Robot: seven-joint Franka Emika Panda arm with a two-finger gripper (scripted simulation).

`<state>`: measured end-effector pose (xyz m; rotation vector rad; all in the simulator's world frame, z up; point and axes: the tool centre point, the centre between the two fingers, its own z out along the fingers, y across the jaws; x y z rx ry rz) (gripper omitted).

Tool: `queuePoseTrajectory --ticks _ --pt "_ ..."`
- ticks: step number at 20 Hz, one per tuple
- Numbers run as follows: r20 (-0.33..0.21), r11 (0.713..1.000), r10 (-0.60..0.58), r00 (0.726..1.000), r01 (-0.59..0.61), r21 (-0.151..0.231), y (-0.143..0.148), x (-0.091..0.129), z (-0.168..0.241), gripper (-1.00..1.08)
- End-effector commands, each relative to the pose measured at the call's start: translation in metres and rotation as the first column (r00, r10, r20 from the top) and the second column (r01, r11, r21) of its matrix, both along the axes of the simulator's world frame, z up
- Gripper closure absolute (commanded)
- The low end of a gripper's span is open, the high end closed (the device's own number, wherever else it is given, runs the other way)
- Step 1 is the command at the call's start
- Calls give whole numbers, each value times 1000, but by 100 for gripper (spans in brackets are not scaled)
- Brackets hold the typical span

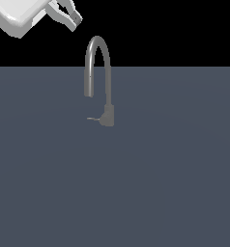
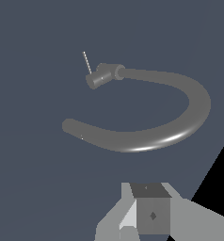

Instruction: Turn on the faucet by rotating a designated handle.

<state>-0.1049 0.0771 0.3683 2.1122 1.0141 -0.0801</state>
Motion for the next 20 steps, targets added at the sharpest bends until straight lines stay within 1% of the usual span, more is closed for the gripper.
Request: queuePoseTrajectory --ticks 1,5,10,15,20 --pt "-6 997 54 999 -54 -50 5 7 -11 108" --pt "-20 983 131 991 -132 -124 13 16 -27 108" --pt "-43 952 219 975 -223 -209 20 26 -47 108" --pt "-71 908 299 952 -307 -286 27 35 -67 108" --pt "-104 851 372 922 -384 -358 32 43 -87 108"
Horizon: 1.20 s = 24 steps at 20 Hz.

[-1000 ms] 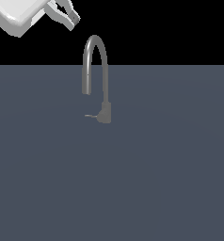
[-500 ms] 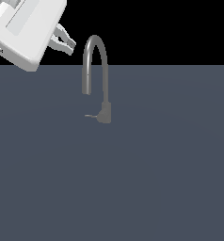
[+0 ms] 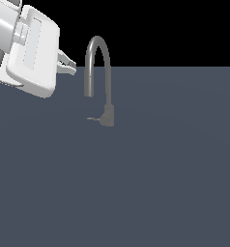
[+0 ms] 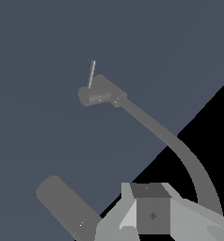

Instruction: Turn on the faucet by rotating a designated handle.

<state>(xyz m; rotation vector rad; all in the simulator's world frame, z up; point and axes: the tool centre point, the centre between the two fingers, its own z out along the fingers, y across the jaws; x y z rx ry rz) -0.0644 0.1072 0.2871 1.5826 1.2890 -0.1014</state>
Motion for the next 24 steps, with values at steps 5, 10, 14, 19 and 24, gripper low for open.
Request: queuePoseTrajectory --ticks 5,10,14,19,24 --pt "-13 988 110 994 -111 -107 6 10 -26 108" --pt "-30 964 190 981 -192 -186 9 17 -46 108" --pt "-49 934 252 966 -256 -248 10 22 -63 108" --pt "-78 886 326 942 -333 -322 10 29 -83 108" --pt "-113 826 394 912 -405 -392 9 35 -104 108"
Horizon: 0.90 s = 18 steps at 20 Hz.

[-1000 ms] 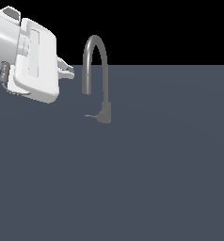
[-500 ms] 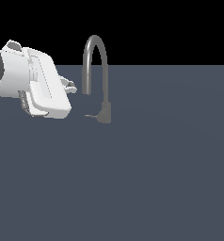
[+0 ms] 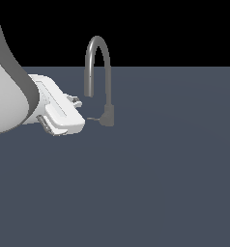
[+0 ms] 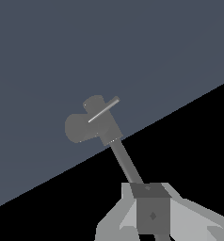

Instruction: Turn on the faucet by rotating a designated handle.

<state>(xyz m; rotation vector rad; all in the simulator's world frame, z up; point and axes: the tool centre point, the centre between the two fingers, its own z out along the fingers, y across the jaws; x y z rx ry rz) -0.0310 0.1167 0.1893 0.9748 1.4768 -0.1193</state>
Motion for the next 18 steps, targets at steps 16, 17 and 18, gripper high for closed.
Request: queuePoseTrajectory --ticks 16,17,18 --pt "-60 916 273 960 -279 -287 -13 24 -71 108" --pt "-66 907 287 956 -294 -302 -15 25 -74 108" --pt "-72 897 301 951 -308 -318 -16 27 -78 108"
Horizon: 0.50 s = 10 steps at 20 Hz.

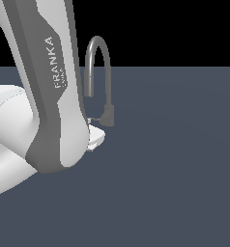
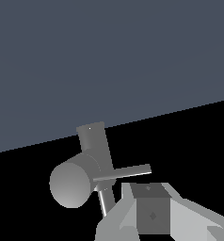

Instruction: Turn on the faucet by rotating a designated handle.

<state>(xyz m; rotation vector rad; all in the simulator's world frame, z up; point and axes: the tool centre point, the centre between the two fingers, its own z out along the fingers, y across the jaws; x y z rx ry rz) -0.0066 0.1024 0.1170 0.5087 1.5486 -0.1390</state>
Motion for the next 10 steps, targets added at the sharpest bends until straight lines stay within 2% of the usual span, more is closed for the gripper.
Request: queuePoseTrajectory --ticks 1,6,10 --pt "-3 998 41 999 -41 -44 -3 4 -10 108" --pt "-14 986 110 994 -111 -121 -11 11 -26 108" --pt "-23 974 152 988 -153 -168 -16 16 -35 108"
